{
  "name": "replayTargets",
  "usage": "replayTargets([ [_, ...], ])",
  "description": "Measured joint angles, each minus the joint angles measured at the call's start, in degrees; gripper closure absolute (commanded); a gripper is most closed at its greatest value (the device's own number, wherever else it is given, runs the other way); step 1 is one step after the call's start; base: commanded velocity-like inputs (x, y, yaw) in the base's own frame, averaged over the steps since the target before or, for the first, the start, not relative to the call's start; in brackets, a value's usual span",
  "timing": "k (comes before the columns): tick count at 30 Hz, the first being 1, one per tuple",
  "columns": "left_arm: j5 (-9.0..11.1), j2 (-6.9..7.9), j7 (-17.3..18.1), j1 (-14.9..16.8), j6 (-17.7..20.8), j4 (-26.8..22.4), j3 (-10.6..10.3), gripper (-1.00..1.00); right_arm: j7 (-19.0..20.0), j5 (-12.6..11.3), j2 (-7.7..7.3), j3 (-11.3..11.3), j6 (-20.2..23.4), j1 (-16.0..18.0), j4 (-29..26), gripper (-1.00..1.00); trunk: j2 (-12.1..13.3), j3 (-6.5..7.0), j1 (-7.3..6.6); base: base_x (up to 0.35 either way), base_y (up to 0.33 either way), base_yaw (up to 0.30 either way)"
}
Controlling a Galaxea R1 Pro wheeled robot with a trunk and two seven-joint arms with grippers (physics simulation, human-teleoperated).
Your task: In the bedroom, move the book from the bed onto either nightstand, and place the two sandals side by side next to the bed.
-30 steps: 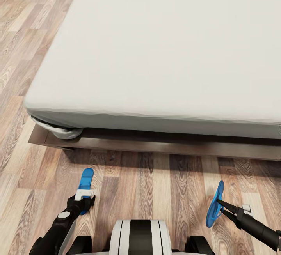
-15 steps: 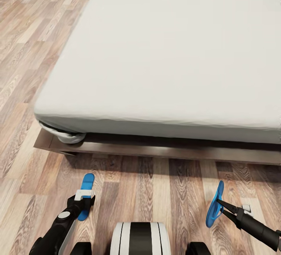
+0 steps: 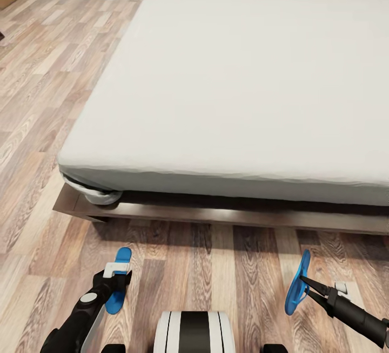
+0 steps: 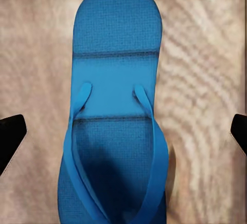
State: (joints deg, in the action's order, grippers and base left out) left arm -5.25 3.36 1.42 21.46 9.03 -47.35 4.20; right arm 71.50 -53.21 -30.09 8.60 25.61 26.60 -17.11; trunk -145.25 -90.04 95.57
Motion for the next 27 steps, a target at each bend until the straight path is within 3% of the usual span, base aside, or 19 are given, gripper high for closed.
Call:
replayTargets([
  [10,0.16,0.04,0.2,0.05,-0.07,-0.28,0.02,-1.0,-0.04,0.02,0.0,0.04,-0.01,0.0,0.01,1.0,0.02,0.23,-0.02,0.0,0.0,0.0],
  [15,2.26,0.3,1.81,0.04,-0.08,-2.39,0.16,-1.0,-0.05,0.01,0.0,0.03,-0.01,0.0,-0.02,1.0,0.02,0.23,-0.02,0.0,0.0,0.0],
  [18,8.23,1.91,11.72,-0.08,1.65,-6.48,0.25,-1.0,-0.05,0.02,0.0,0.11,-0.01,0.0,0.01,1.0,0.02,0.23,-0.02,0.0,0.0,0.0],
  [21,10.53,3.7,19.29,-0.1,4.15,-7.37,0.56,-1.0,-0.05,0.02,0.0,0.1,-0.01,0.0,0.02,1.0,0.02,0.23,-0.02,0.0,0.0,0.0],
  [24,14.03,6.47,33.23,-0.12,5.77,-7.55,3.92,-1.0,-0.11,0.02,0.0,0.12,-0.02,0.0,0.03,1.0,0.01,0.23,-0.02,0.0,0.0,0.0],
  [27,15.12,7.13,40.03,-0.16,6.35,-7.36,7.3,-1.0,-0.13,0.02,0.0,0.12,-0.07,0.0,0.04,1.0,0.01,0.23,-0.02,0.0,0.0,0.0],
])
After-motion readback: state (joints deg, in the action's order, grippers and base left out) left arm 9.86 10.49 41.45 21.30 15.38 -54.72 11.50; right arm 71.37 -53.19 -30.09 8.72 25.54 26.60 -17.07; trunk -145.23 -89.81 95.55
